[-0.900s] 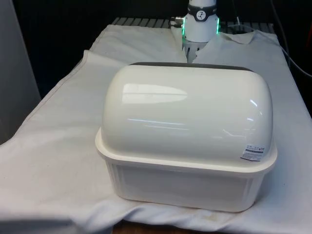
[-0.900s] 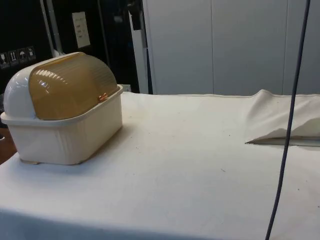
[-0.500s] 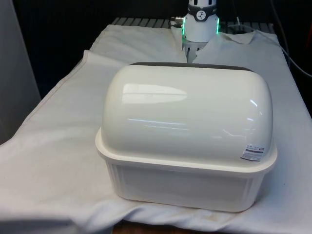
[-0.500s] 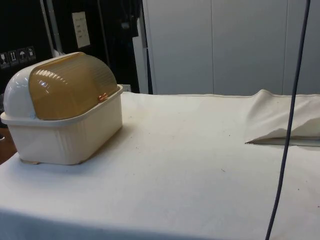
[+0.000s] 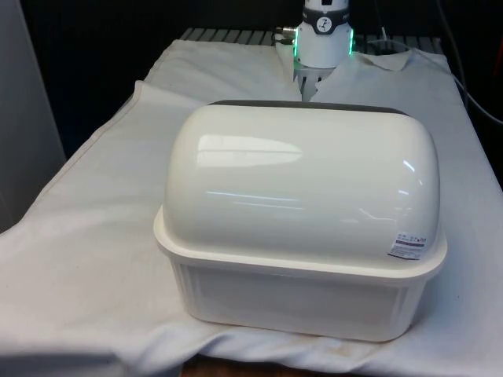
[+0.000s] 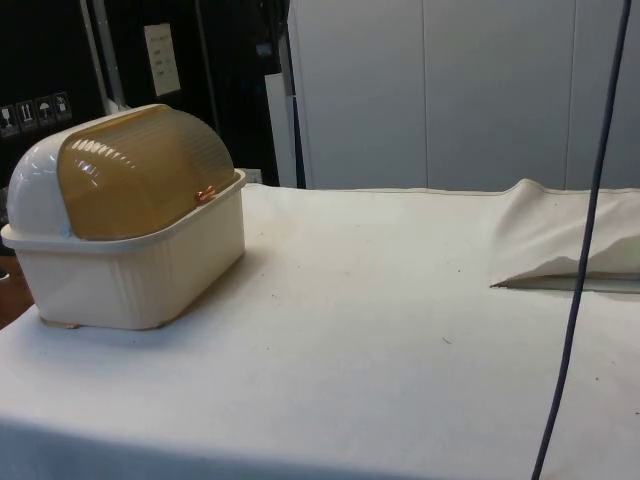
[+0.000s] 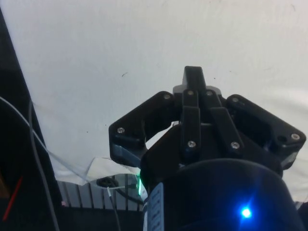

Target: Open the lid, then close it.

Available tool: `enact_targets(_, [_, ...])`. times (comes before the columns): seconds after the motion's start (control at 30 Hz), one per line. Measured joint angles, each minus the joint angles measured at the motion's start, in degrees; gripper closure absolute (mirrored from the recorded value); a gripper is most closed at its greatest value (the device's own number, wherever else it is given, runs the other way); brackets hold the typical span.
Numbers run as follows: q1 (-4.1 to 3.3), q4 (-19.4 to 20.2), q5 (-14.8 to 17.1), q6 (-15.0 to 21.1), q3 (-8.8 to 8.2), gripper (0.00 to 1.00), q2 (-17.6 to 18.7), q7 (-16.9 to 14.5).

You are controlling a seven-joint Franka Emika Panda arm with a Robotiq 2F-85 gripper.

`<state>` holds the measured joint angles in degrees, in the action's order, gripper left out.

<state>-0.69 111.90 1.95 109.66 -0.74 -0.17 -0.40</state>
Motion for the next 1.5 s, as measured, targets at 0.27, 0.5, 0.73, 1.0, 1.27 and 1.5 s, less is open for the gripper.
enact_targets(0.27, [0.0,4.98,-0.4,5.33,0.0,1.0,-2.52,0.0])
enact_targets(0.5, [0.17,7.73,-0.86,9.28,-0.11,1.0,-3.04,0.0])
enact_targets(0.73, [0.34,10.83,-1.03,15.07,-0.63,1.0,-2.46,-0.34])
enact_targets(1.0, [0.46,12.61,-1.03,19.71,-0.8,1.0,-0.86,-0.52])
enact_targets(1.27, [0.52,13.69,-1.03,25.15,-1.15,1.0,2.41,-0.57])
enact_targets(1.5, [0.52,13.75,-1.03,28.53,-1.43,1.0,4.98,-0.63])
